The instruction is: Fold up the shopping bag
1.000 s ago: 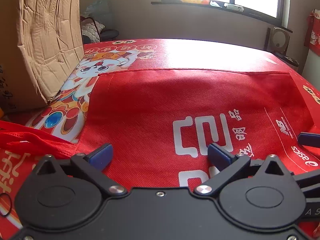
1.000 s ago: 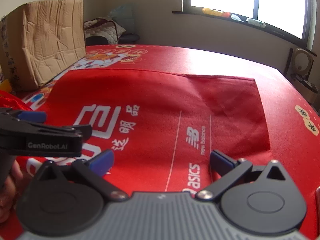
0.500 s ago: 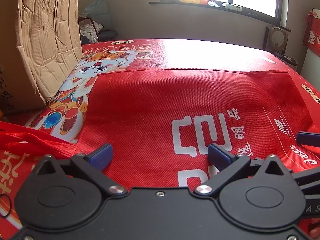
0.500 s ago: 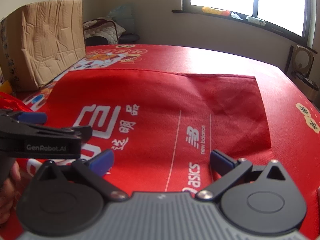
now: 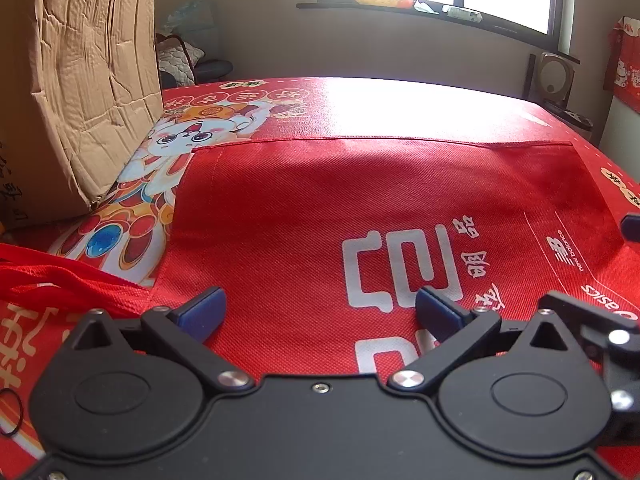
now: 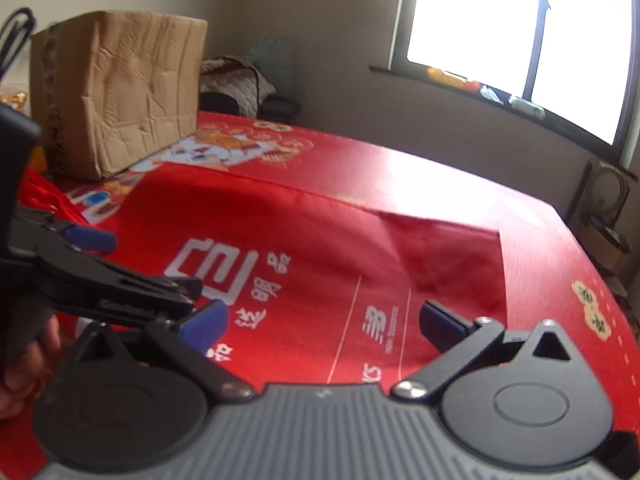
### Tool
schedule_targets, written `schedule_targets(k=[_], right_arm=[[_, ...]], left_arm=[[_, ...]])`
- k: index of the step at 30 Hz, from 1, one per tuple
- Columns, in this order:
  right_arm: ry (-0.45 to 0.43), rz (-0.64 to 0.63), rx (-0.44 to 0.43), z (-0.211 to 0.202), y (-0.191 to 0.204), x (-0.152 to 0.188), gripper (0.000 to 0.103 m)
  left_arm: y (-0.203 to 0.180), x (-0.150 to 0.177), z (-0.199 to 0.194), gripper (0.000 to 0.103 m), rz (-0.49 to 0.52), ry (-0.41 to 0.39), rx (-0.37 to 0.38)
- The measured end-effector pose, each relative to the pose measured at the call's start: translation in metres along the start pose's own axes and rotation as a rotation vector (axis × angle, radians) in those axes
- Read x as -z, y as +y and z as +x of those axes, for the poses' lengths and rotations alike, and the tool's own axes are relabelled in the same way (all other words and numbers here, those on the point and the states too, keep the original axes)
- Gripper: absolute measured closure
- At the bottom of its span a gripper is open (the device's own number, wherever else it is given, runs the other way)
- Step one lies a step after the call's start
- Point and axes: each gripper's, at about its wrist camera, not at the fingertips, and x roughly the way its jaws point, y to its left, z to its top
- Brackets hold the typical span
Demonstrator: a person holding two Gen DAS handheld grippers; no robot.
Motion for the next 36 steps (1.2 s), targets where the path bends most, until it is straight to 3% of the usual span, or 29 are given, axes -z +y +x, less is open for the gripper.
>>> schedule_targets(k=[2, 3, 4, 6, 11, 15, 26, 36], right_arm=[[-0.032, -0.026, 0.004, -0.018, -0.006, -0.003, 0.008], [-0.038, -0.044, 0.008, -0.023, -0.009, -0.004, 0.03], [-0.034, -0.065, 0.009, -0.026, -0.011, -0.004, 0.067], [0.013, -0.072, -0.003, -0.028, -0.021, -0.002, 0.101], [0.097, -0.082, -0.012, -0.02, -0.028, 0.02, 0.101], [0.114, -0.059, -0.027, -0.014, -0.028, 0.03, 0.101], [0.111, -0.022, -0.022, -0.008, -0.034, 0.045, 0.1], [0.08, 0.068, -0.082, -0.009, -0.051, 0.051, 0.1]], left_arm=[[0.0, 0.0, 0.0, 0.0, 0.0, 0.0, -0.001], [-0.001, 0.0, -0.001, 0.0, -0.001, 0.0, -0.001], [-0.001, 0.0, -0.001, 0.0, -0.001, 0.0, -0.001], [-0.001, 0.0, 0.0, 0.0, 0.0, 0.0, -0.001], [-0.001, 0.0, 0.0, 0.0, -0.001, 0.0, -0.001], [-0.002, 0.0, -0.001, 0.0, -0.002, 0.0, -0.004], [-0.001, 0.0, -0.001, 0.0, -0.001, 0.0, -0.003], [-0.003, 0.001, -0.002, 0.0, -0.001, -0.001, -0.003]])
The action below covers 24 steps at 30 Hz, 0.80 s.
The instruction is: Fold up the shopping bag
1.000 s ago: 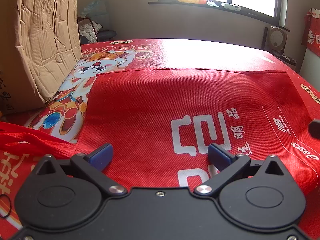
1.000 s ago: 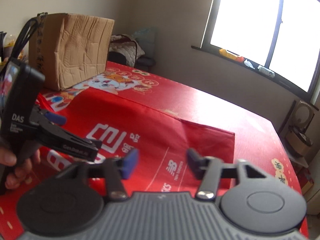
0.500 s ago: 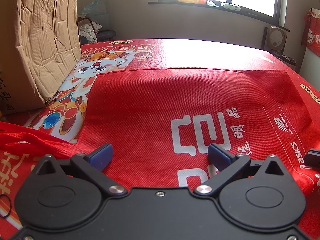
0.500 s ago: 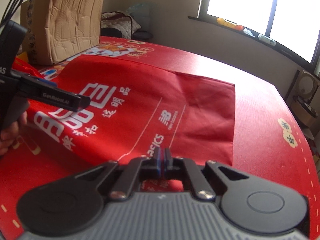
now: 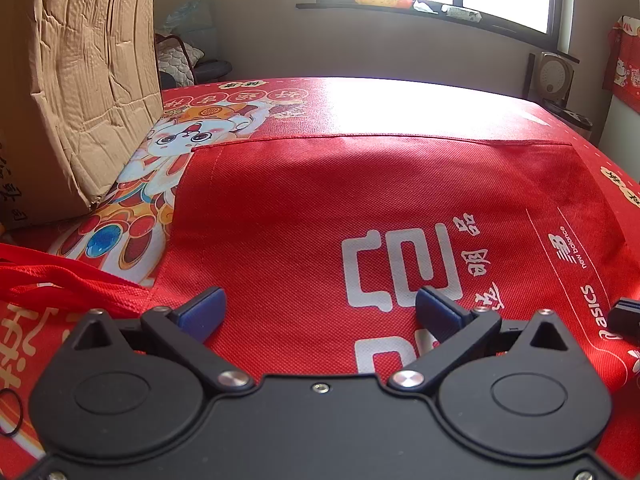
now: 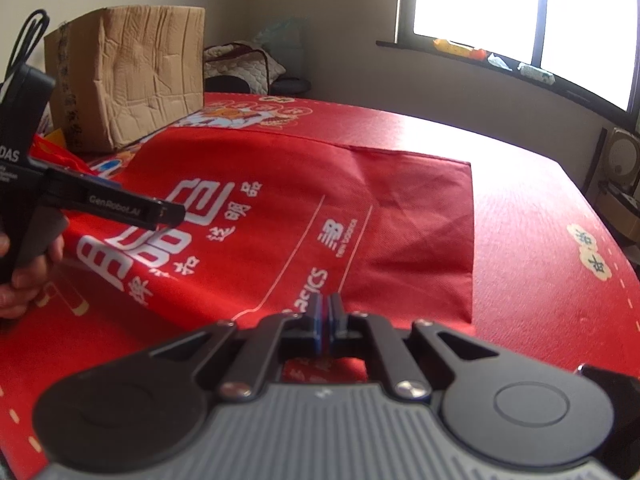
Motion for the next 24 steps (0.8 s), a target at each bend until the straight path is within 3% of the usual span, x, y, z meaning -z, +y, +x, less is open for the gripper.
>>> schedule_targets(k=[5, 10, 14, 20, 24], right_arm=[[0.001, 0.009, 0.004, 0.0, 0.001, 0.0, 0.1], [0.006, 0.074, -0.05, 0.001, -0.013, 0.0, 0.1], [0.024, 0.12, -0.093, 0.002, -0.022, -0.003, 0.1], [0.063, 0.23, -0.176, 0.006, -0.042, -0.006, 0.1], [0.067, 0.254, -0.195, 0.007, -0.047, -0.006, 0.102]], left_arm=[[0.004, -0.002, 0.0, 0.001, 0.007, 0.01, 0.022], [0.03, -0.024, -0.02, 0.001, -0.034, 0.074, 0.08], [0.059, -0.055, -0.057, 0.001, -0.066, 0.016, 0.07], [0.102, -0.116, -0.112, 0.001, -0.084, -0.181, -0.104], [0.109, -0.129, -0.134, 0.001, -0.093, -0.221, -0.119]])
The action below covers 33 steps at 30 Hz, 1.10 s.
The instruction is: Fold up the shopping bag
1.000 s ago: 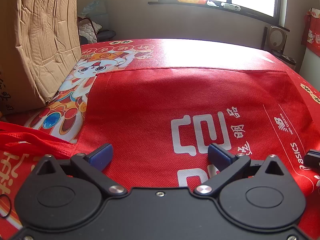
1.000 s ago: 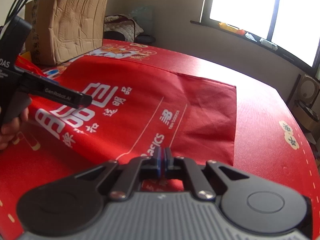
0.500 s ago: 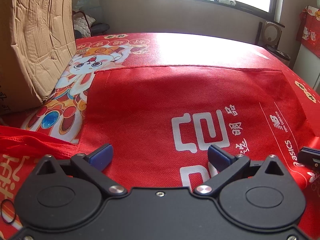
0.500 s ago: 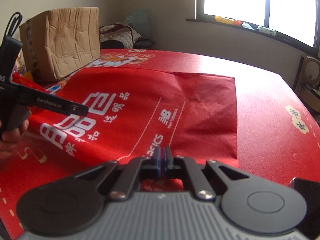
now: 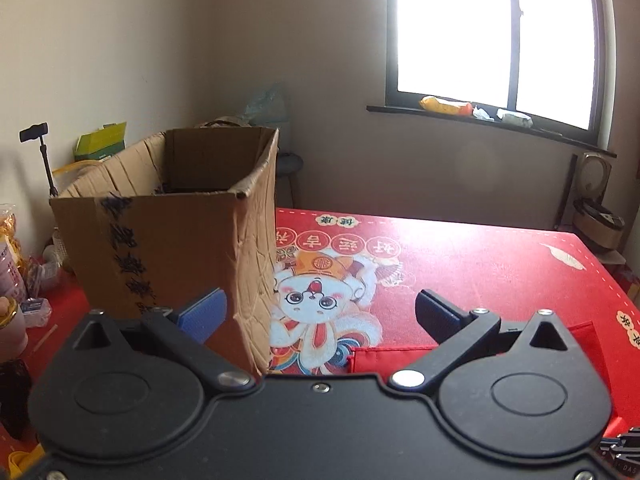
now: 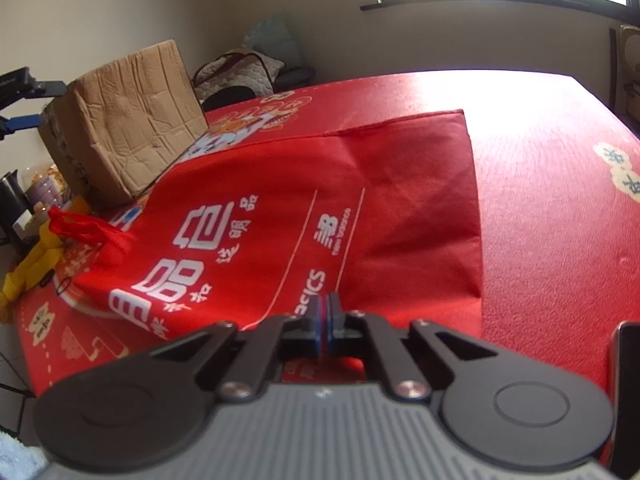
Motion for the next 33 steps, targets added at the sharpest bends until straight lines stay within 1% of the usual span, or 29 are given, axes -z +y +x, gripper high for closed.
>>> schedule_targets(k=[1, 3, 6, 7, 9, 11, 12, 15, 18, 19, 21, 22, 23, 26, 27, 29, 31, 33], right_arm=[[-0.005, -0.007, 0.005, 0.0, 0.001, 0.001, 0.102], [-0.014, -0.021, 0.014, -0.001, 0.004, 0.003, 0.102], [-0.02, -0.046, 0.03, -0.001, 0.008, 0.004, 0.102], [-0.022, -0.056, 0.037, 0.0, 0.01, 0.004, 0.102], [-0.022, -0.069, 0.045, -0.001, 0.011, 0.004, 0.102], [-0.024, -0.084, 0.052, -0.001, 0.013, 0.004, 0.102], [-0.024, -0.09, 0.056, -0.001, 0.014, 0.005, 0.102], [-0.023, -0.105, 0.071, 0.0, 0.016, 0.005, 0.102], [-0.024, -0.113, 0.082, 0.0, 0.018, 0.005, 0.102], [-0.025, -0.112, 0.082, 0.0, 0.018, 0.005, 0.102], [-0.03, -0.106, 0.08, 0.0, 0.017, 0.006, 0.102], [-0.033, -0.1, 0.077, -0.001, 0.016, 0.007, 0.102], [-0.035, -0.096, 0.074, -0.001, 0.015, 0.007, 0.102], [-0.039, -0.093, 0.071, -0.001, 0.014, 0.007, 0.102], [-0.039, -0.096, 0.071, -0.001, 0.015, 0.007, 0.102], [-0.039, -0.11, 0.079, -0.001, 0.017, 0.007, 0.101], [-0.036, -0.108, 0.072, -0.001, 0.019, 0.007, 0.093], [-0.035, -0.12, 0.074, -0.001, 0.022, 0.007, 0.088]], left_arm=[[-0.001, 0.002, -0.004, 0.001, 0.003, -0.01, 0.002], [-0.007, 0.015, -0.012, 0.001, 0.021, -0.036, -0.001], [-0.033, 0.059, -0.019, 0.001, 0.121, -0.088, 0.001], [-0.044, 0.076, -0.019, 0.001, 0.17, -0.085, 0.026], [-0.071, 0.116, -0.016, 0.001, 0.285, -0.044, 0.111], [-0.091, 0.146, -0.013, 0.001, 0.331, -0.004, 0.149], [-0.098, 0.156, -0.012, 0.001, 0.336, -0.006, 0.156], [-0.108, 0.161, -0.003, 0.001, 0.271, 0.011, 0.171], [-0.108, 0.152, 0.017, 0.001, 0.158, 0.092, 0.206], [-0.109, 0.153, 0.022, 0.001, 0.152, 0.116, 0.222], [-0.109, 0.157, 0.038, 0.002, 0.154, 0.198, 0.277], [-0.108, 0.161, 0.042, 0.003, 0.15, 0.219, 0.285], [-0.105, 0.165, 0.046, 0.004, 0.151, 0.225, 0.272], [-0.1, 0.175, 0.051, 0.005, 0.172, 0.211, 0.196], [-0.098, 0.177, 0.054, 0.007, 0.168, 0.221, 0.19], [-0.092, 0.18, 0.057, 0.01, 0.133, 0.219, 0.205], [-0.092, 0.178, 0.057, 0.01, 0.141, 0.215, 0.197], [-0.093, 0.178, 0.056, 0.011, 0.142, 0.211, 0.191]])
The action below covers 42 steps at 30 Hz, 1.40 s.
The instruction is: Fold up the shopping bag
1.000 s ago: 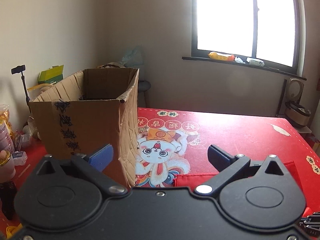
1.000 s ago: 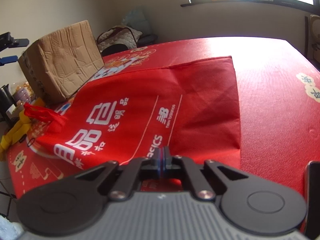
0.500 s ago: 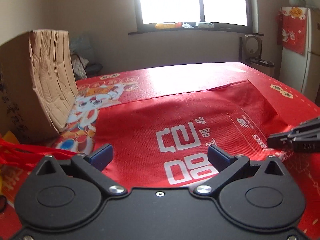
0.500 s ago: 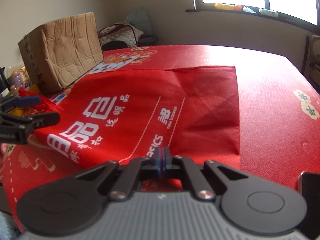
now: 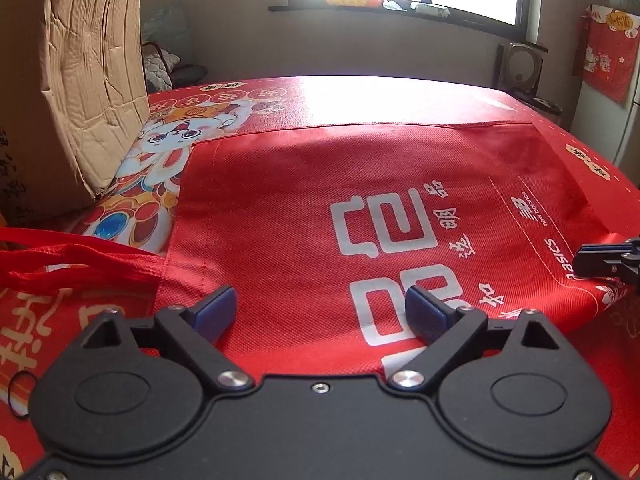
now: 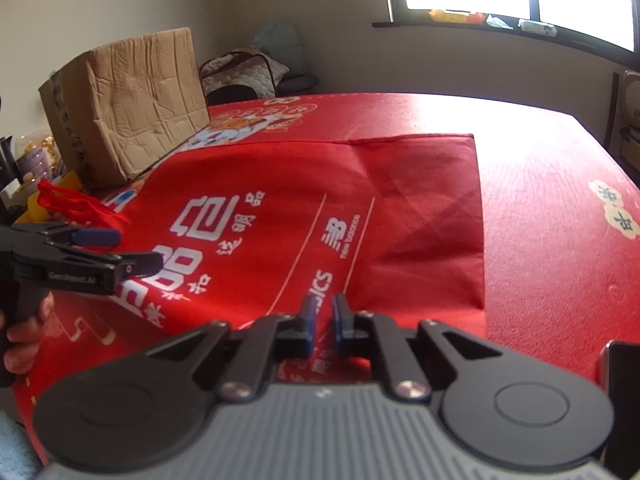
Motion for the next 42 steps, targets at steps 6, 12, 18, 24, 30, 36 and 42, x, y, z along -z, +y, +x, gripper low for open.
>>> schedule_targets(k=[6, 12, 18, 24, 30, 36, 42], right_arm=[[-0.002, -0.006, 0.013, -0.001, 0.005, -0.001, 0.088], [-0.017, -0.043, 0.011, -0.012, 0.015, -0.009, 0.087], [-0.091, -0.417, 0.179, -0.041, 0.056, -0.012, 0.082], [-0.044, -0.777, 0.336, -0.048, 0.083, 0.012, 0.069], [0.022, -0.864, 0.311, -0.043, 0.085, 0.035, 0.05], [-0.015, -0.98, 0.326, -0.038, 0.101, 0.046, 0.051], [0.022, -1.18, 0.334, -0.015, 0.121, 0.056, 0.051]], left_arm=[[-0.002, -0.001, 0.0, 0.01, 0.007, -0.003, -0.01], [0.002, -0.004, 0.005, 0.001, -0.007, 0.022, -0.019], [0.003, -0.004, 0.004, 0.0, -0.007, 0.022, -0.014], [0.002, -0.001, 0.002, 0.0, -0.013, 0.015, -0.015], [0.011, 0.001, -0.003, 0.001, -0.072, -0.023, 0.036], [0.007, 0.0, 0.001, 0.001, -0.037, -0.02, 0.066], [-0.004, -0.001, 0.004, 0.0, 0.023, 0.001, 0.024]])
